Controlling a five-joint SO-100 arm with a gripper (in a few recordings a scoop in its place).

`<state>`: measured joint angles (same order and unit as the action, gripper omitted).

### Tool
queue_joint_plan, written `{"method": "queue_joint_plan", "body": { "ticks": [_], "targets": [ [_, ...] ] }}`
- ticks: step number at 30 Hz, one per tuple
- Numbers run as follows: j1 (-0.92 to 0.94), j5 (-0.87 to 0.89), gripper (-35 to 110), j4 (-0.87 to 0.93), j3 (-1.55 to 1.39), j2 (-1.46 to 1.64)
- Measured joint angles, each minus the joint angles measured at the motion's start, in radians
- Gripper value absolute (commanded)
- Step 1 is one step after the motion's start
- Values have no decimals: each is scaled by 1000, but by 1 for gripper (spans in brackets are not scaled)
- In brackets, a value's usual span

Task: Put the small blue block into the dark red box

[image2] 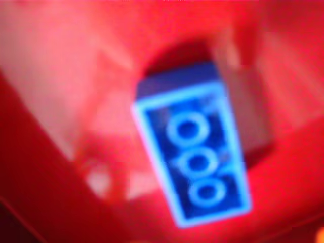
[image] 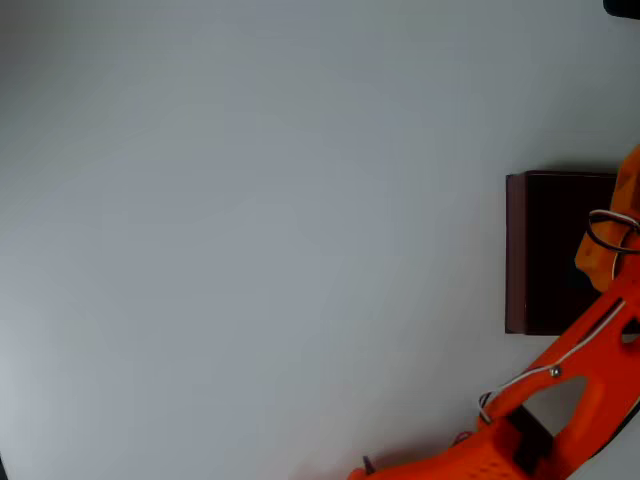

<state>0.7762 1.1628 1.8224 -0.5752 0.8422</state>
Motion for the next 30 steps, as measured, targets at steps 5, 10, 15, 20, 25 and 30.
{"method": "queue_joint_plan", "body": {
  "ticks": [5, 10, 15, 20, 25, 30],
  "targets": [
    [2, -179, 15, 0, -35, 54],
    [-26, -482, 9, 0, -195, 301],
    [-152, -715, 4, -18, -528, 710],
    [-416, -822, 0, -179, -1014, 1292],
    [-764, -914, 0, -344, -1471, 1907],
    [-1046, -1065, 0, -416, -1810, 2151]
  ]
}}
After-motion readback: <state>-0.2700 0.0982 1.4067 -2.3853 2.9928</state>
